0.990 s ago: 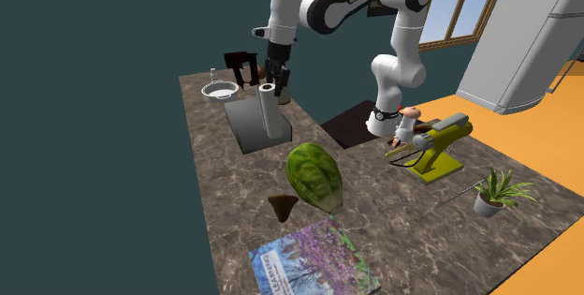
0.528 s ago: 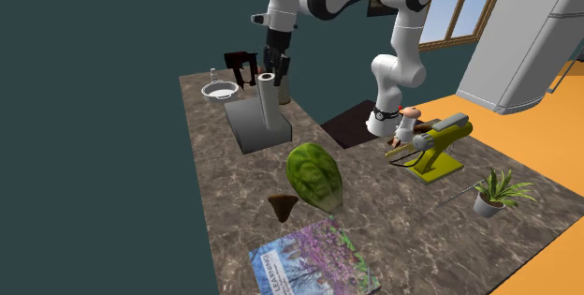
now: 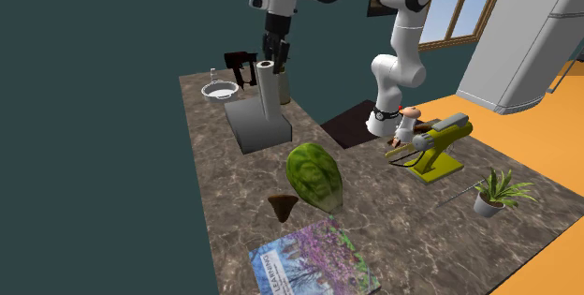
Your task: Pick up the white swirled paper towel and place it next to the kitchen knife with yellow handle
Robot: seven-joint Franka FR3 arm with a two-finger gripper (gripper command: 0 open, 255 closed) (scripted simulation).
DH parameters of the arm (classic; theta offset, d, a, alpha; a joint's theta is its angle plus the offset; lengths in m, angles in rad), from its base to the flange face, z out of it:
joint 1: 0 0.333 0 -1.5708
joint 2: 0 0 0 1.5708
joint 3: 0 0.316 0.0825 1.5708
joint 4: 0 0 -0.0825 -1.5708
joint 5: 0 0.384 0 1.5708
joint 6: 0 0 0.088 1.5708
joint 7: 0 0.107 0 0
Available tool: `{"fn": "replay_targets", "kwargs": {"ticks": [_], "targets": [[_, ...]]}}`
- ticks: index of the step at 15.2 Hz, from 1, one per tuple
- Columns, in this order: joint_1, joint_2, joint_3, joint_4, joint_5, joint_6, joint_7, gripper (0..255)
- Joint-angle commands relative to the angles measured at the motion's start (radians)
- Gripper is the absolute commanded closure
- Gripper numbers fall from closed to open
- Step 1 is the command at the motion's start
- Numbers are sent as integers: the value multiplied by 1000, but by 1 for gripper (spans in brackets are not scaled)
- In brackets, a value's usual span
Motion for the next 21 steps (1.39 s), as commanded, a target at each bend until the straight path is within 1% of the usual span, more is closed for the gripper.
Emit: {"fn": "replay_targets", "kwargs": {"ticks": [1, 9, 17, 21], "targets": [[0, 3, 0, 29, 0, -27, 0, 255], [-2, 32, -1, 175, 5, -144, -1, 255], [-6, 81, -4, 347, 12, -267, -5, 255], [32, -79, 28, 151, -21, -229, 61, 255]]}}
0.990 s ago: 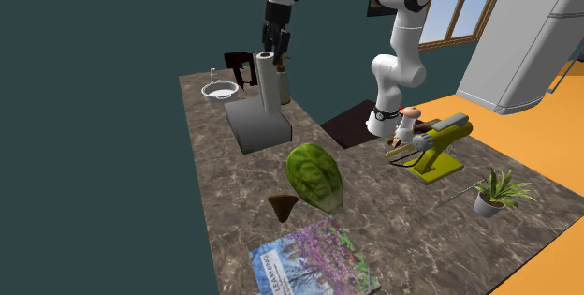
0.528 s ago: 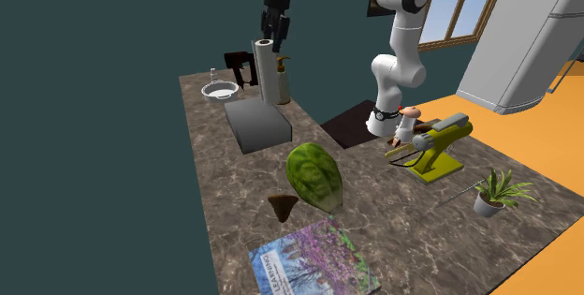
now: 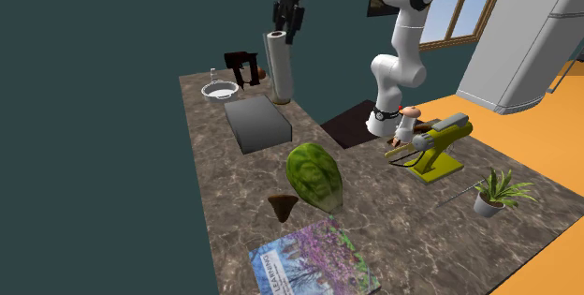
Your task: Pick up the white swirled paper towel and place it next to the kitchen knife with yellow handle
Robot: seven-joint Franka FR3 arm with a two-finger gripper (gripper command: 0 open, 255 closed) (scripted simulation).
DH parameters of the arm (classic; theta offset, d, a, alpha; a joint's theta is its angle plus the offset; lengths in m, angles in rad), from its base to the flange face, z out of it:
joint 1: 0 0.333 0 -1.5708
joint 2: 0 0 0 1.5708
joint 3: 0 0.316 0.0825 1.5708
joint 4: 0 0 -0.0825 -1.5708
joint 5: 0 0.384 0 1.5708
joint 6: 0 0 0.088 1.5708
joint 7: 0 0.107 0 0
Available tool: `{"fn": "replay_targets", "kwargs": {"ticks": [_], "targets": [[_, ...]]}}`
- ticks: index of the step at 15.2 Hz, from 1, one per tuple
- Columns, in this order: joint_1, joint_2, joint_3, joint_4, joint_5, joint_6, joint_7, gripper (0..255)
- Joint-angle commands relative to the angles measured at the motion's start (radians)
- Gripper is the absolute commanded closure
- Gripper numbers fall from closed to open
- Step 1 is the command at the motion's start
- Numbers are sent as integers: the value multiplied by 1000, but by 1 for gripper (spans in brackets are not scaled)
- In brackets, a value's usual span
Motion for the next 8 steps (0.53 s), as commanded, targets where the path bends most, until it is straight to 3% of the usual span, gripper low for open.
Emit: {"fn": "replay_targets", "kwargs": {"ticks": [1, 8], "targets": [[15, -71, 17, -83, -14, 11, 32, 255], [57, -296, 93, -316, -35, 17, 152, 255]]}}
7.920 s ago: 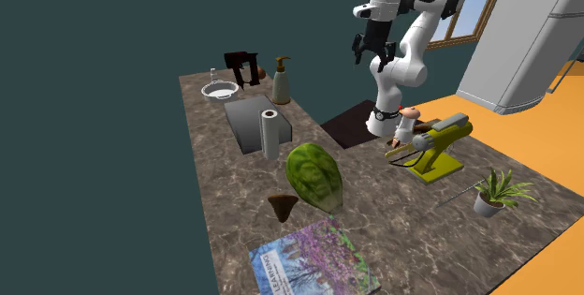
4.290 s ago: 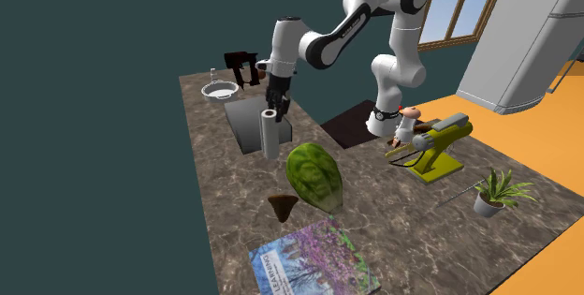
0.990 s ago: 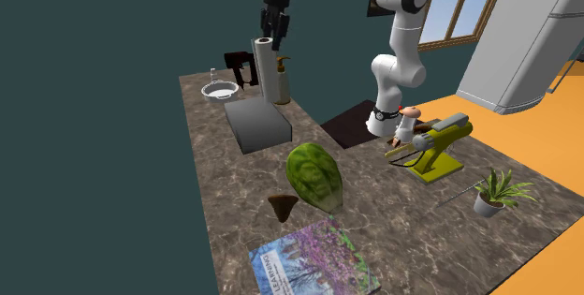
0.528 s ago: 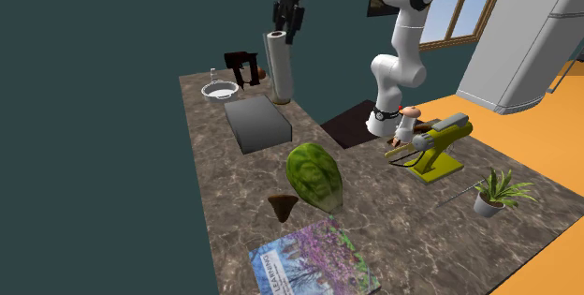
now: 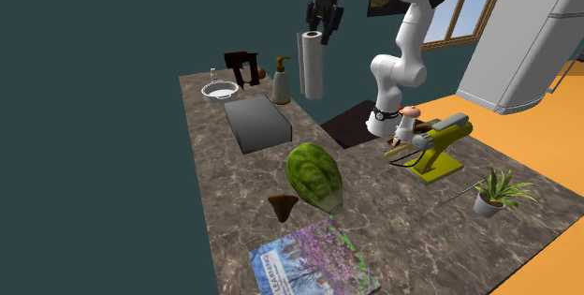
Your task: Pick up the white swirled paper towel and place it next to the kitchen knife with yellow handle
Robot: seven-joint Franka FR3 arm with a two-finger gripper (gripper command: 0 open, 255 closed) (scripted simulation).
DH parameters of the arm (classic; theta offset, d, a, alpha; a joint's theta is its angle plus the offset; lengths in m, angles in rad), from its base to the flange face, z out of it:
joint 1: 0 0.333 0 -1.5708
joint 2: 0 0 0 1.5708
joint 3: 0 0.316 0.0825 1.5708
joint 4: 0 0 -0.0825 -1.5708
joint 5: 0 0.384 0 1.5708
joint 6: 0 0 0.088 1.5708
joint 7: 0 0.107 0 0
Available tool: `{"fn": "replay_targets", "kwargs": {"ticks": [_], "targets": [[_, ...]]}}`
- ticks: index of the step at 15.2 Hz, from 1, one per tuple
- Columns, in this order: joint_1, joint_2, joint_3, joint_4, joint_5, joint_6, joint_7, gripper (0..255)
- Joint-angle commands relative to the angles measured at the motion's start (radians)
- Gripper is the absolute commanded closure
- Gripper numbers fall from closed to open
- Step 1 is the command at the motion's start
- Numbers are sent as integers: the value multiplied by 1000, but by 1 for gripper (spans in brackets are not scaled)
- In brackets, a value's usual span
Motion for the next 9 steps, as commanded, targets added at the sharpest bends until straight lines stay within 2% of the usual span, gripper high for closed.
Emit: {"fn": "replay_targets", "kwargs": {"ticks": [1, 9], "targets": [[10, -56, 23, -55, -1, -2, 34, 255], [54, -262, 128, -219, 25, -48, 173, 255]]}}
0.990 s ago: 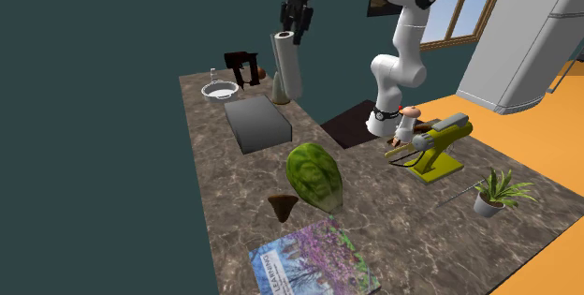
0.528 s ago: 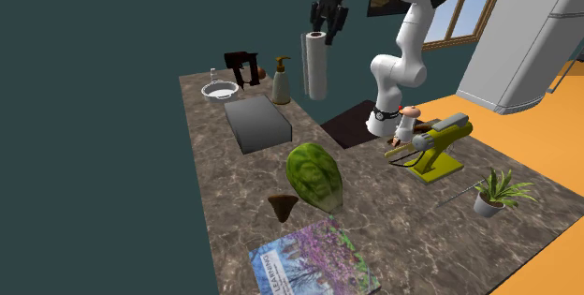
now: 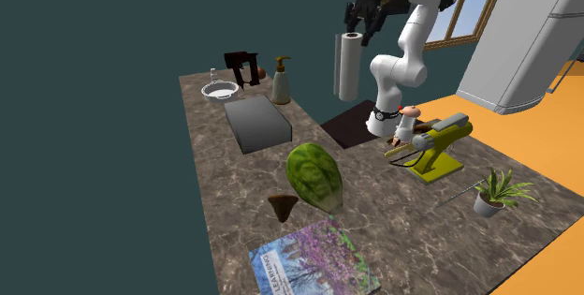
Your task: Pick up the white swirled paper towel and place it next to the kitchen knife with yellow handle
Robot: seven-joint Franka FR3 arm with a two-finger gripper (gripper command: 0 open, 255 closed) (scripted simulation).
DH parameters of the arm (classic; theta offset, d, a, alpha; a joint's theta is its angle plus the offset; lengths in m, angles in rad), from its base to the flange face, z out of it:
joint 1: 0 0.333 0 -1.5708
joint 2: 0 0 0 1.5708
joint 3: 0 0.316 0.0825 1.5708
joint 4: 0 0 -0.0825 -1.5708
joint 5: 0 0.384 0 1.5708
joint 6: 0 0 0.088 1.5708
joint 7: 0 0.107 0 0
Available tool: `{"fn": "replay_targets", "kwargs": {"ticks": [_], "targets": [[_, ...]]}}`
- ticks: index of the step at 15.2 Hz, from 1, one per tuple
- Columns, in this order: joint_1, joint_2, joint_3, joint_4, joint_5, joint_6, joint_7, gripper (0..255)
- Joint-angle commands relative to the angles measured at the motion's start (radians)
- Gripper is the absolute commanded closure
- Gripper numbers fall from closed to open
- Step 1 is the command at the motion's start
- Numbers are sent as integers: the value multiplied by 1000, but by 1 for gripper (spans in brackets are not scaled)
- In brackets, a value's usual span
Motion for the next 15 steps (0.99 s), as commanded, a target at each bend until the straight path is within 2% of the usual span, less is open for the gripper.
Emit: {"fn": "replay_targets", "kwargs": {"ticks": [1, 9, 15], "targets": [[11, -42, 28, -25, 11, -18, 36, 255], [61, -195, 151, -101, 80, -94, 186, 255], [68, -233, 155, -210, 88, -23, 187, 255]]}}
